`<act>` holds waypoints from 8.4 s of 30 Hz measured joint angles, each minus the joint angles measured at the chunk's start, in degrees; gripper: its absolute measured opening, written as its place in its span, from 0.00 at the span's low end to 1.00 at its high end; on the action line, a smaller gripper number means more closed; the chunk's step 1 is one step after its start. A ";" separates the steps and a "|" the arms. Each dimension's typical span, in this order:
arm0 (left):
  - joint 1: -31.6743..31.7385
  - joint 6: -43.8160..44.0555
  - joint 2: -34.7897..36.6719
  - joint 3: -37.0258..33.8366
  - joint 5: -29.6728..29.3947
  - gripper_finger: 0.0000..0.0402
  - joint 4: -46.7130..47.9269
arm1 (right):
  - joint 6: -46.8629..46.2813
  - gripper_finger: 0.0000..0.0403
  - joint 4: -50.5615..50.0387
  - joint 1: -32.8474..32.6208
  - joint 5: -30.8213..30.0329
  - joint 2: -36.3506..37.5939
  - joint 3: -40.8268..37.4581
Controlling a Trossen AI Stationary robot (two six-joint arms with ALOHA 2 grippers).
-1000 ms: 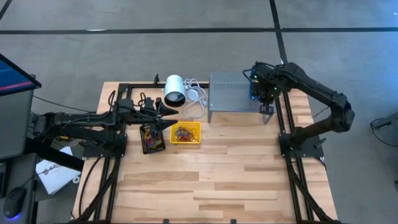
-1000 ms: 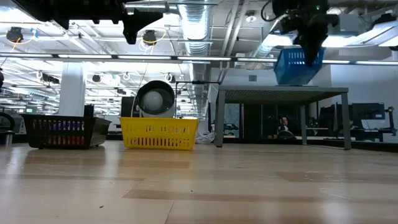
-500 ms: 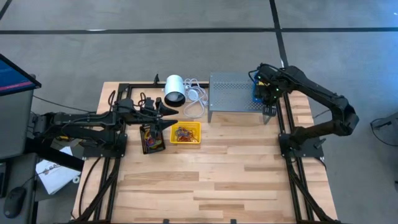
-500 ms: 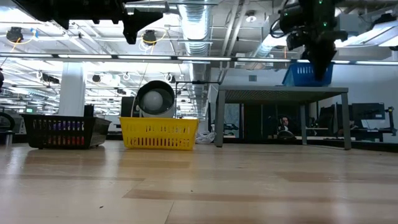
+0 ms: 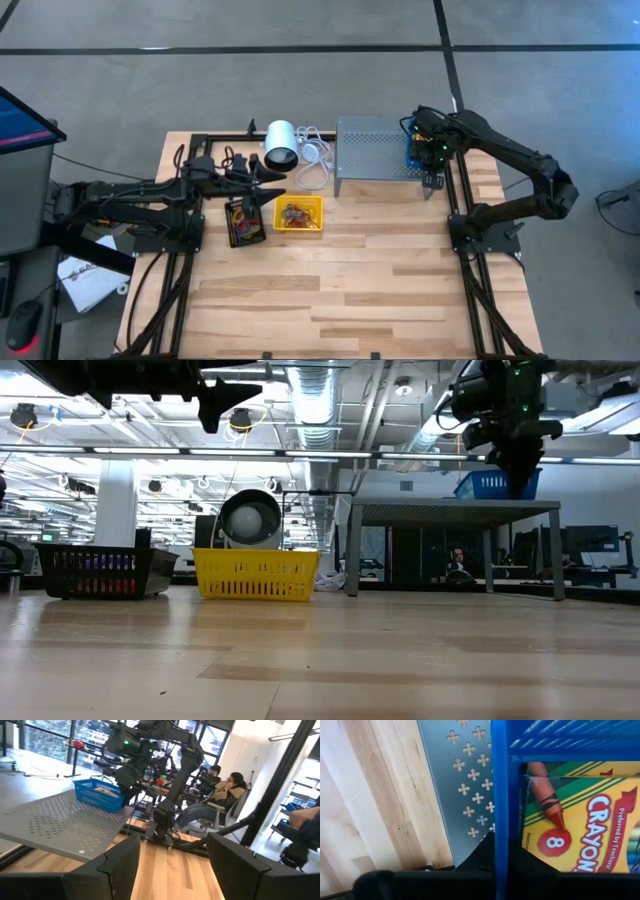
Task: Pick & Place Office Desk Supplies
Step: Put the blue bin on the shelf, then put the yellow bin on the shelf
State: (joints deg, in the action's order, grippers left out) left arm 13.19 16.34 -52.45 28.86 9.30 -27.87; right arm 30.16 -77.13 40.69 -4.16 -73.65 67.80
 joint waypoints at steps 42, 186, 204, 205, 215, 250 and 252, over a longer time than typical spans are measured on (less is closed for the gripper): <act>0.52 0.00 0.00 0.00 0.02 0.56 -0.03 | -9.74 0.56 -2.51 -1.73 -1.89 -0.20 0.32; 7.96 0.09 10.56 0.02 0.22 0.56 30.03 | -28.68 0.55 29.70 -40.24 4.19 -55.19 40.52; 8.27 -1.11 15.78 0.04 -5.53 0.56 32.87 | -28.68 0.29 31.55 -40.24 4.17 -55.10 35.79; 8.27 -1.09 15.82 0.04 -5.53 0.56 32.91 | -28.68 0.25 31.51 -40.20 4.17 -55.10 35.79; 8.27 -1.07 15.78 0.04 -5.69 0.56 33.04 | -25.26 0.02 26.09 -40.92 4.10 -54.98 35.97; -2.35 2.36 8.49 0.00 3.25 0.56 43.56 | 10.18 0.00 -4.74 -52.28 1.39 -55.10 35.79; -2.60 2.25 7.42 0.00 3.24 0.56 43.49 | 10.20 0.00 -4.74 -52.26 1.40 -55.10 35.79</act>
State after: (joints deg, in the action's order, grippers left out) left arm 10.59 18.59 -45.02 28.86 12.54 15.61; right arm 40.36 -81.87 -11.57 -2.76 -128.75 103.59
